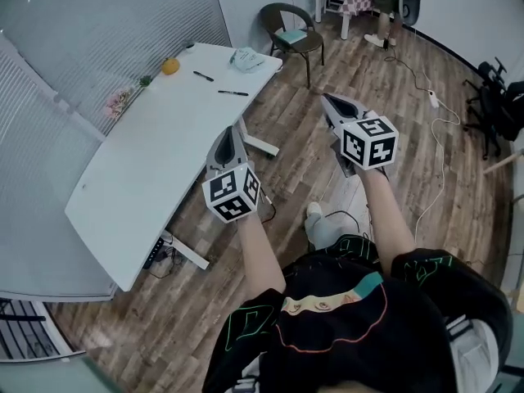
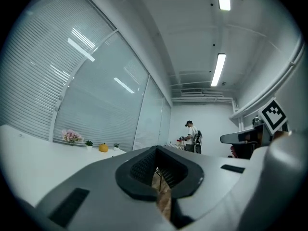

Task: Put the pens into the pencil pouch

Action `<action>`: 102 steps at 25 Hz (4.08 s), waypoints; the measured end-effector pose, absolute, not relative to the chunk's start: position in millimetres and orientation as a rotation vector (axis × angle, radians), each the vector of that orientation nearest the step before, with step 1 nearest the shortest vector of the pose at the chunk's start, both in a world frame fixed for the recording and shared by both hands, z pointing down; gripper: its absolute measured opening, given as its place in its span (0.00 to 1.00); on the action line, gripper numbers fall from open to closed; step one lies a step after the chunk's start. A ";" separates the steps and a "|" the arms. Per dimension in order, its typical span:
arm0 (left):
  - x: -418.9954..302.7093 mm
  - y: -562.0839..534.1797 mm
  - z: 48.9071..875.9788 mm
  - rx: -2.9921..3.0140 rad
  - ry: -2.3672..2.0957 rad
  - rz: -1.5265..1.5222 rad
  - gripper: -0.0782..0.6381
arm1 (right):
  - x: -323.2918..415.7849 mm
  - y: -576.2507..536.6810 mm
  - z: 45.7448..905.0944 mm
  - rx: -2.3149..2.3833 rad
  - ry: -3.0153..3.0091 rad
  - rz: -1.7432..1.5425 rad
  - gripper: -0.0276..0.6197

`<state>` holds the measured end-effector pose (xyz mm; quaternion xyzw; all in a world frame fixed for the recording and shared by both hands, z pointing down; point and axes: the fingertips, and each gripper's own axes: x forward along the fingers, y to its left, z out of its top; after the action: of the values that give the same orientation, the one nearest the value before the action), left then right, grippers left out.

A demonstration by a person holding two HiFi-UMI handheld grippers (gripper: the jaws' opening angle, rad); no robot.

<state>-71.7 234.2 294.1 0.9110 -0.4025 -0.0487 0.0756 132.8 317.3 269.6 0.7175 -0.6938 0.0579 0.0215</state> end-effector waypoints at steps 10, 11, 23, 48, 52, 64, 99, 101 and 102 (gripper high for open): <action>-55.7 163.9 297.1 2.727 -1.270 -0.177 0.10 | 165.6 244.3 273.5 2.208 -2.218 0.180 0.05; -51.2 154.0 300.5 2.725 -1.272 -0.169 0.10 | 168.7 232.6 279.7 2.200 -2.224 0.195 0.05; 29.2 34.5 354.1 2.614 -1.257 -0.037 0.10 | 244.0 86.5 352.5 2.122 -2.228 0.485 0.05; 107.5 -135.3 404.1 2.486 -1.323 0.170 0.10 | 319.8 -129.3 424.3 1.926 -2.312 0.739 0.05; 91.2 -151.1 418.8 2.436 -1.346 0.166 0.10 | 307.1 -151.5 433.6 1.881 -2.308 0.735 0.05; 74.6 -229.9 453.2 2.366 -1.282 0.176 0.10 | 294.3 -254.5 452.5 1.710 -2.190 0.632 0.05; 40.4 -275.5 494.2 2.261 -1.258 0.201 0.10 | 283.0 -325.2 582.5 1.282 -1.846 0.806 0.39; 41.0 -273.6 492.7 2.262 -1.259 0.194 0.10 | 276.0 -323.3 582.3 1.256 -1.855 0.793 0.30; 41.6 -271.9 491.5 2.264 -1.261 0.191 0.10 | 272.3 -321.3 582.3 1.241 -1.860 0.785 0.24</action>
<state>41.6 -271.9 491.5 0.8394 -0.4674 0.0709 0.2684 272.3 -321.3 582.3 0.4853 -0.7271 0.3067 0.3764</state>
